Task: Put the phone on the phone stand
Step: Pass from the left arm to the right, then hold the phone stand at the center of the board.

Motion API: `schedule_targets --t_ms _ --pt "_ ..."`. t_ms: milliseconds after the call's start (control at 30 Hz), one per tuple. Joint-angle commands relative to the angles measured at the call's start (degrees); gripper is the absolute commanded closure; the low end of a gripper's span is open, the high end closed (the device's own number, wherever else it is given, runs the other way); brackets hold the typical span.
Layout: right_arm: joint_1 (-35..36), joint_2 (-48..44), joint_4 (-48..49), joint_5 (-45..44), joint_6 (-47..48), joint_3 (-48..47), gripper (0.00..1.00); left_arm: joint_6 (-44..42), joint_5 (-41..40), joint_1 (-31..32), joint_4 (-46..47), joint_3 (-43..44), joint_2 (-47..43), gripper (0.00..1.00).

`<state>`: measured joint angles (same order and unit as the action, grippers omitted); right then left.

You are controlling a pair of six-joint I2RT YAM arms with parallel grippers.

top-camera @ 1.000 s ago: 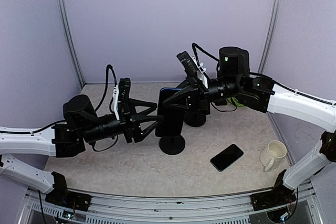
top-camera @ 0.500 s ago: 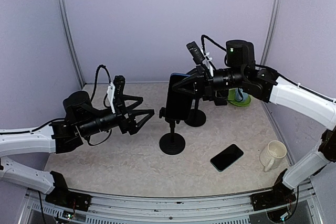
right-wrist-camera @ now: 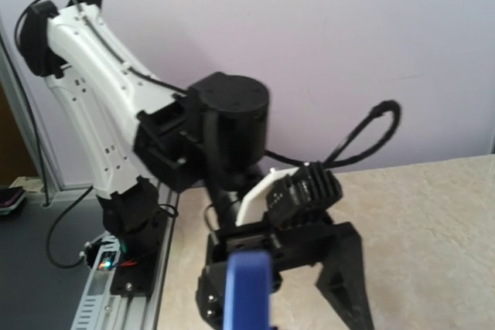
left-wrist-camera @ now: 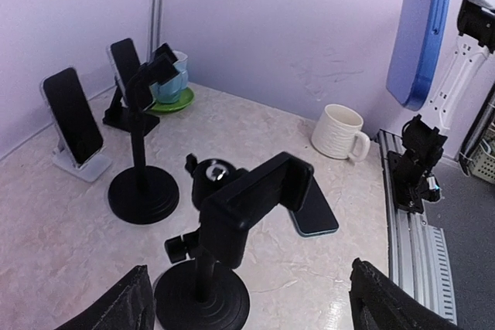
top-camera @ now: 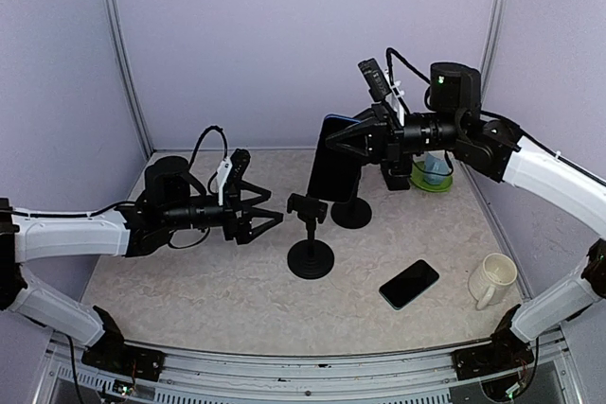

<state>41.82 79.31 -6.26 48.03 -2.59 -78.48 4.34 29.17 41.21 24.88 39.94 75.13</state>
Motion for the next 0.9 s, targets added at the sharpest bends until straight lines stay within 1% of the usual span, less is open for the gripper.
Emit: schedule_targets --t_ms 0,133,300,533,667,767,867 --pt "-0.4 -2.1 0.4 2.9 0.4 -0.9 1.0 -5.2 10.0 -1.5 1.3 5.2 3.2 0.15" --pt "-0.3 -2.3 -0.2 4.4 0.7 -0.7 1.0 -8.8 15.3 -3.4 -1.7 9.5 8.1 0.16" --pt "-0.4 -3.1 -0.5 5.1 0.8 0.0 1.0 -11.8 22.0 -6.5 -4.5 14.0 13.2 0.23" --pt "-0.3 -2.9 -2.2 5.2 2.0 -0.3 1.0 -21.4 29.2 -7.2 -17.2 23.9 19.8 0.25" --pt "-0.3 -2.5 -3.0 4.8 2.6 -0.7 1.0 -23.2 32.4 -7.3 -19.6 25.8 22.2 0.27" --pt "-0.3 -2.4 -3.7 4.8 2.7 -1.3 1.0 -23.8 33.5 -7.3 -20.3 25.9 22.9 0.3" --pt "-0.3 -2.4 -3.8 4.7 2.8 -1.4 1.0 -23.3 34.1 -7.2 -19.0 25.0 23.1 0.35"
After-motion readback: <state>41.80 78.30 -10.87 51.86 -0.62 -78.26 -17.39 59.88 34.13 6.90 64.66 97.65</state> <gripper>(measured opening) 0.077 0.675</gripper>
